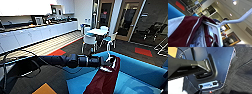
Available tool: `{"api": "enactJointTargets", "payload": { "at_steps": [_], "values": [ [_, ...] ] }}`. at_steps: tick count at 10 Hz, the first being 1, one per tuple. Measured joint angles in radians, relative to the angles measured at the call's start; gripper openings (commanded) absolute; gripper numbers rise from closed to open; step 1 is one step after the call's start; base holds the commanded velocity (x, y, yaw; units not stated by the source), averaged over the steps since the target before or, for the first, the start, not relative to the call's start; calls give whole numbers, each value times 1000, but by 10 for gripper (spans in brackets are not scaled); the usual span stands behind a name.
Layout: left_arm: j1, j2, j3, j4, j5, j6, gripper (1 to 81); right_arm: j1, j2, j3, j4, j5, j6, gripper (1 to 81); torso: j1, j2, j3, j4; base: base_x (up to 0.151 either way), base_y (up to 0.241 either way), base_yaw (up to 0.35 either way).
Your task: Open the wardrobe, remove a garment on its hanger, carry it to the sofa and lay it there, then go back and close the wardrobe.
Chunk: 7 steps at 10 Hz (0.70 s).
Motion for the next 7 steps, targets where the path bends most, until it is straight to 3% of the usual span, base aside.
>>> {"api": "enactJointTargets", "payload": {
  "at_steps": [7],
  "values": [
    [0, -3, 9, 0, 21, -7, 10, 1, 3, 0, -2, -1, 0, 811, 0, 0, 1, -3, 0, 0, -284]
  ]
}}
